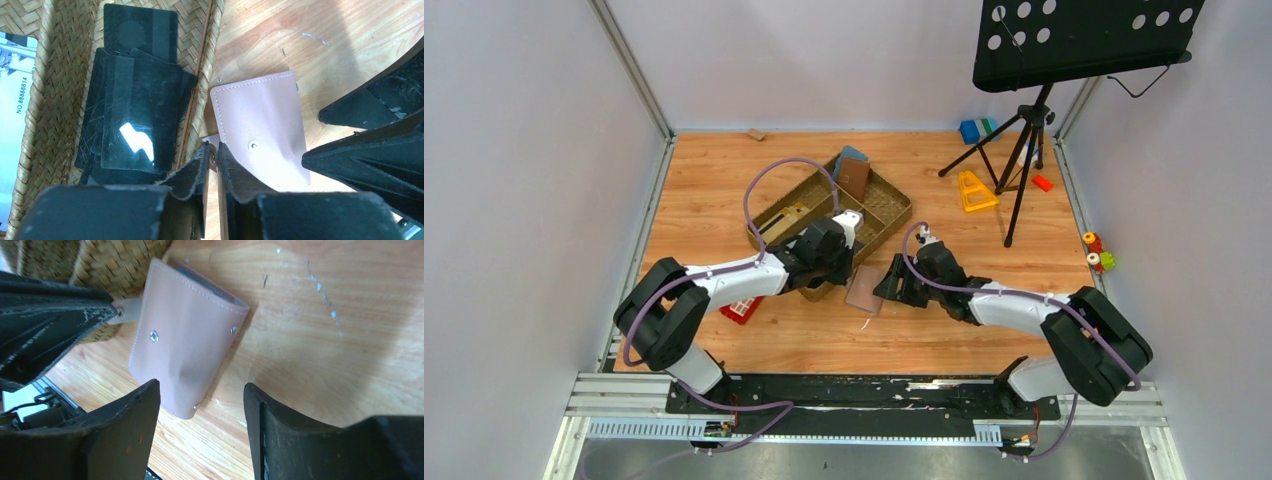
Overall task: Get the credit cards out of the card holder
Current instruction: Open the card holder at the center of the board.
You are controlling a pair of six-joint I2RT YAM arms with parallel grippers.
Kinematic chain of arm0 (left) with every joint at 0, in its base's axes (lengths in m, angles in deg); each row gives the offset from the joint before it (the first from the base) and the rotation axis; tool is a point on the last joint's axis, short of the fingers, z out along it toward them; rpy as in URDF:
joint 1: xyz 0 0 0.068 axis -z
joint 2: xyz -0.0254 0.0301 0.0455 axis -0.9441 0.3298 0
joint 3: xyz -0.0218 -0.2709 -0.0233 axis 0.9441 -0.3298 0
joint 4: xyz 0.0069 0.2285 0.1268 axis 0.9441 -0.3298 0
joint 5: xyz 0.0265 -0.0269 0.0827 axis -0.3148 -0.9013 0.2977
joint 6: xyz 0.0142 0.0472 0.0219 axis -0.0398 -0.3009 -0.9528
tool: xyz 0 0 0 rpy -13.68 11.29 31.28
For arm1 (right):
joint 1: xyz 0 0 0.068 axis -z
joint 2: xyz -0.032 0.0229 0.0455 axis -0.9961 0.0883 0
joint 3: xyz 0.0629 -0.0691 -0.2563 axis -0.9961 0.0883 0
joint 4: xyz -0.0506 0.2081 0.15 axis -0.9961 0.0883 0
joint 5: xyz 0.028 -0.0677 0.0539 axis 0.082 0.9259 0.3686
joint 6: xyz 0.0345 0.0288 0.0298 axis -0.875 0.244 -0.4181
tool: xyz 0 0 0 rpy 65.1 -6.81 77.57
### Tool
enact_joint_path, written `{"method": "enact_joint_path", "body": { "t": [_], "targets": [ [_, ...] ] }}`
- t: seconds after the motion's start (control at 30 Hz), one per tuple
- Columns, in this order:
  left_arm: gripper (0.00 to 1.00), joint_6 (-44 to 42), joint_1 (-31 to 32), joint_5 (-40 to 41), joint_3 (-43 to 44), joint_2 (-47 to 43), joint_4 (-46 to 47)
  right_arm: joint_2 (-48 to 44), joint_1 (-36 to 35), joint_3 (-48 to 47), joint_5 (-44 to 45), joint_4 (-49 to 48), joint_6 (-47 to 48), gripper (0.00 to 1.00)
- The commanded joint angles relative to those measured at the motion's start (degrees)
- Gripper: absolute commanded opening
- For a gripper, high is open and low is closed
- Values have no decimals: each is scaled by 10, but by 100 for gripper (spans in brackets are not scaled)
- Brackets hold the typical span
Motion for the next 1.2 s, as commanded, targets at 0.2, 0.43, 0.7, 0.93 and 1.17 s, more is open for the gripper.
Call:
{"method": "enact_joint_path", "body": {
  "t": [0.2, 0.43, 0.7, 0.93, 1.17],
  "targets": [
    [31, -10, 1, 49, 23, 13, -52, 43, -36, -36, 49, 41, 13, 63],
    [33, -25, 1, 53, 31, 37, -61, 104, -48, -64, 29, 29, 2, 53],
    [1, -34, 1, 40, 42, 60, -59, 91, -52, -46, 41, 19, -11, 47],
    [0, -43, 1, 16, -18, -41, 10, 47, -53, -38, 84, 56, -3, 57],
    [0, -37, 1, -72, -91, -144, 118, 1, -53, -19, 112, 70, -7, 59]
  ]
}}
